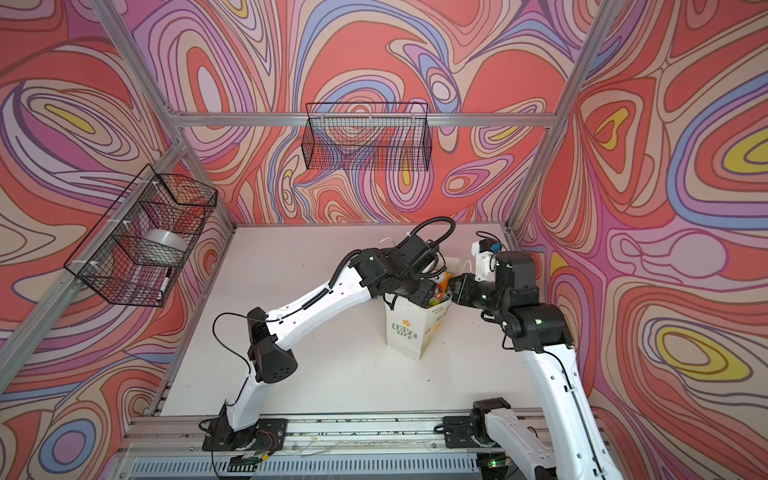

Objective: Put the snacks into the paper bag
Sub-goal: 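Open the left gripper and draw it back from the bag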

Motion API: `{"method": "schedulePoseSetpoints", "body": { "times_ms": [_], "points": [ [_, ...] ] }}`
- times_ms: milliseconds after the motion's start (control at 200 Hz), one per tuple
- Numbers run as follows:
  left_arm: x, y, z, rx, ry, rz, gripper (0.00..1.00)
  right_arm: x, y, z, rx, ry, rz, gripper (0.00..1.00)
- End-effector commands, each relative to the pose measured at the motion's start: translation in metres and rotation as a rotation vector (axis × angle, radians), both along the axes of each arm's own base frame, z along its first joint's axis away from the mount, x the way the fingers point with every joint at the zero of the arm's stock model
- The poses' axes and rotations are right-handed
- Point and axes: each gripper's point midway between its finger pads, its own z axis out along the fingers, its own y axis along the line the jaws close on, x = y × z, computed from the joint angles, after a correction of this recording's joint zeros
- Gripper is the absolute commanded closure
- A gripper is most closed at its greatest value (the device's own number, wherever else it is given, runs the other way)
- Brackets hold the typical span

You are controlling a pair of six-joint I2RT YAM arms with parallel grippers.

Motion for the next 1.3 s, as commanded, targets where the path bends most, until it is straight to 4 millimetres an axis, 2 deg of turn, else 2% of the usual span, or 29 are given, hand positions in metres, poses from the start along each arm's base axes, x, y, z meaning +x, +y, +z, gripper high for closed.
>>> {"method": "schedulePoseSetpoints", "body": {
  "times_ms": [0, 30, 225, 431, 576, 771, 866, 962, 1152, 1292],
  "points": [
    [-0.013, 0.008, 0.059, -0.107, -0.045, -0.018, 0.07, 0.005, 0.001, 0.012, 0.000, -0.055, 0.008, 1.00],
    [-0.014, 0.009, 0.068, -0.126, -0.055, -0.022, 0.00, 0.005, 0.001, 0.012, 0.001, -0.055, 0.009, 1.00],
    [-0.029, 0.016, 0.127, -0.264, -0.107, -0.069, 0.00, 0.004, 0.001, 0.012, -0.001, -0.052, 0.005, 1.00],
    [-0.046, 0.045, 0.189, -0.377, -0.198, -0.085, 0.00, 0.003, -0.001, 0.013, -0.005, -0.054, -0.003, 1.00],
    [-0.044, 0.086, 0.216, -0.377, -0.315, 0.006, 0.00, 0.003, -0.001, 0.013, -0.007, -0.055, -0.003, 1.00],
    [-0.044, 0.143, 0.230, -0.384, -0.436, 0.136, 0.00, 0.003, -0.001, 0.012, -0.008, -0.053, -0.004, 1.00],
    [-0.041, 0.171, 0.225, -0.387, -0.445, 0.203, 0.00, 0.002, -0.002, 0.012, -0.009, -0.052, -0.006, 1.00],
    [-0.031, 0.198, 0.208, -0.399, -0.397, 0.281, 0.00, 0.003, -0.002, 0.012, -0.010, -0.055, -0.007, 1.00],
    [-0.003, 0.235, 0.144, -0.364, -0.221, 0.401, 0.00, 0.004, -0.002, 0.010, -0.006, -0.054, -0.006, 1.00],
    [0.026, 0.250, 0.082, -0.294, -0.083, 0.480, 0.00, 0.005, -0.001, 0.011, -0.002, -0.055, -0.006, 1.00]
  ]
}}
